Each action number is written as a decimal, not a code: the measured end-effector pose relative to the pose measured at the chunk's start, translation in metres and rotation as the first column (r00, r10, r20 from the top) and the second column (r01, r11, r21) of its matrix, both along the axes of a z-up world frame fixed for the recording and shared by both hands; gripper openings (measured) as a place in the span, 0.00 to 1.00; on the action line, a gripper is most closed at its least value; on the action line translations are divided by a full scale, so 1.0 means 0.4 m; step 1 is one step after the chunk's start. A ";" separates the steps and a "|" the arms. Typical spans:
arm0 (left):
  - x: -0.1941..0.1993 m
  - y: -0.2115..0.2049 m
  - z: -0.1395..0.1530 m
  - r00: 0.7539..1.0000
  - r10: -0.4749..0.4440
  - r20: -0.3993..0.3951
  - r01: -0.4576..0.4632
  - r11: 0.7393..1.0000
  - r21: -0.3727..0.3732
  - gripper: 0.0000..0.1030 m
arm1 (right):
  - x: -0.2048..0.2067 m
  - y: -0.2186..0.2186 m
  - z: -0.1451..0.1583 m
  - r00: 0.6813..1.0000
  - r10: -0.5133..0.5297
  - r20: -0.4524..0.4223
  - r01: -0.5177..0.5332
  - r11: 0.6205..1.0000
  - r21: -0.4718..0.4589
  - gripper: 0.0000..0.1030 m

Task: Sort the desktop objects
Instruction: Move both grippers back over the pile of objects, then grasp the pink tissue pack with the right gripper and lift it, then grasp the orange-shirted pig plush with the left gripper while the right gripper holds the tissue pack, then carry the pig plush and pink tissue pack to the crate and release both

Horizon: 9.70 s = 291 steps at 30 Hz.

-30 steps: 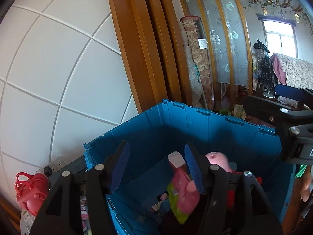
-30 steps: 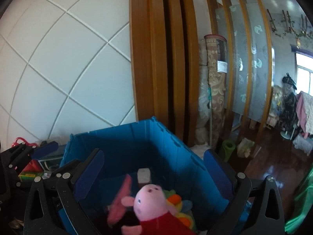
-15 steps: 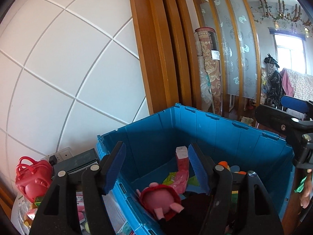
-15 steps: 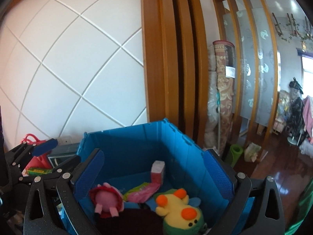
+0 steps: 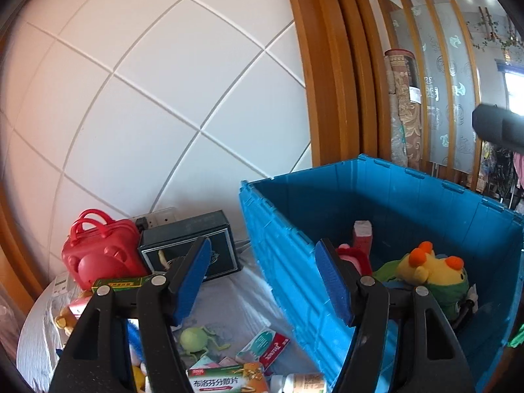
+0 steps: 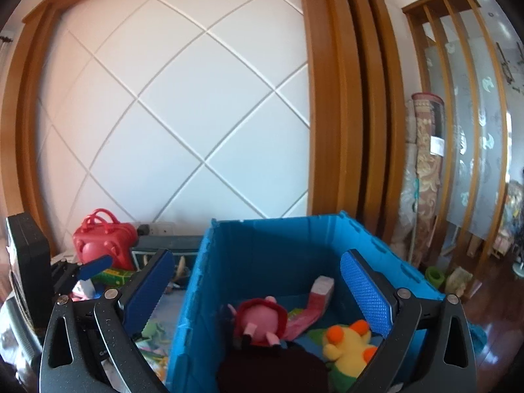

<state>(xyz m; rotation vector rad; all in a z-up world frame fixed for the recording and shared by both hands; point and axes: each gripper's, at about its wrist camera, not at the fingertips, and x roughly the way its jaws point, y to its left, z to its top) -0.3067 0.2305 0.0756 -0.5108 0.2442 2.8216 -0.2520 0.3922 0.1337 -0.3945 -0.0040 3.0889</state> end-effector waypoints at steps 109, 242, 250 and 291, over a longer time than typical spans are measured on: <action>-0.376 -0.998 -0.573 0.820 0.237 0.522 -0.185 0.971 -0.151 0.74 | -0.887 -1.300 -0.760 0.476 0.585 0.657 -0.785 0.620 0.017 0.99; -0.403 -0.901 -0.367 0.897 0.131 0.423 -0.095 0.990 -0.105 0.67 | -0.441 -0.843 -0.237 0.850 0.494 0.181 -0.508 0.860 0.040 0.56; -0.312 -0.746 -0.178 0.964 0.032 0.263 -0.005 0.995 -0.102 0.67 | -0.274 -0.676 -0.136 0.934 0.346 0.085 -0.351 0.935 0.056 0.56; -0.153 0.304 0.186 0.944 -0.330 0.026 0.329 0.944 0.026 0.80 | 0.055 0.324 0.015 0.961 -0.275 0.000 0.273 0.954 -0.122 0.97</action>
